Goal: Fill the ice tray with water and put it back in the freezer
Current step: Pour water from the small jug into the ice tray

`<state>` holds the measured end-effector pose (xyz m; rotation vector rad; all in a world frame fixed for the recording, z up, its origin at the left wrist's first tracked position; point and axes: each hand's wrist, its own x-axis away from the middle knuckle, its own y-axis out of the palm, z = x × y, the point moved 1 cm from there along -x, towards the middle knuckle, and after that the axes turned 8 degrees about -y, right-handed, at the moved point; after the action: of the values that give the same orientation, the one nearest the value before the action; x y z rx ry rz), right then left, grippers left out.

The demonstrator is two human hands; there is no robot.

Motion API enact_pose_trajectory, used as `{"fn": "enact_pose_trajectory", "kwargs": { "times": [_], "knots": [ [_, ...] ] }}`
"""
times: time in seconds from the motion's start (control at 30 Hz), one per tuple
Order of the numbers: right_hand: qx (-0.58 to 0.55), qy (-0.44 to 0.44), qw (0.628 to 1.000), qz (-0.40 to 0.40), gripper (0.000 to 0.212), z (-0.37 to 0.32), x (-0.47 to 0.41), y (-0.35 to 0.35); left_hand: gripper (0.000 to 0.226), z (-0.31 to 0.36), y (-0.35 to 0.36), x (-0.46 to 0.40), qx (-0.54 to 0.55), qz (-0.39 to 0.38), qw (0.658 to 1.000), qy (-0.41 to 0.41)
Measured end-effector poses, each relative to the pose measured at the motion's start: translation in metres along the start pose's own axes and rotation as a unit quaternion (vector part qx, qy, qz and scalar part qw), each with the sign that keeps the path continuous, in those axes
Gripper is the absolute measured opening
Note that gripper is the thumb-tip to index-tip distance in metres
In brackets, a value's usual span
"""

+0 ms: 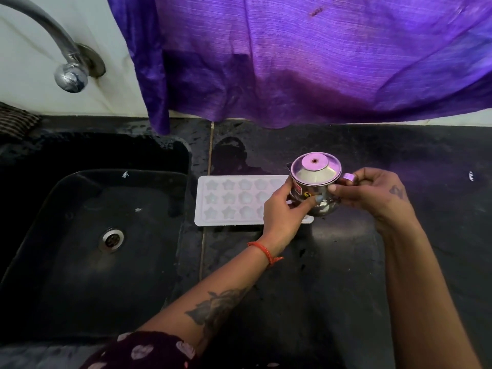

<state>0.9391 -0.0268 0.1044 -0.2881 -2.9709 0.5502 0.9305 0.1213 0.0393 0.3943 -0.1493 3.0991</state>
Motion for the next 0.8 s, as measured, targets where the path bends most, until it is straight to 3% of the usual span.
{"fn": "enact_pose_trajectory", "kwargs": {
  "times": [0.37, 0.8],
  "knots": [
    [0.035, -0.034, 0.995, -0.084, 0.029, -0.022, 0.003, 0.053, 0.055, -0.018, -0.046, 0.015, 0.063, 0.117, 0.991, -0.002],
    [0.101, -0.056, 0.982, -0.149, 0.029, -0.041, -0.001, 0.099, 0.050, -0.034, -0.075, 0.024, 0.107, 0.190, 0.976, -0.012]
  ]
}}
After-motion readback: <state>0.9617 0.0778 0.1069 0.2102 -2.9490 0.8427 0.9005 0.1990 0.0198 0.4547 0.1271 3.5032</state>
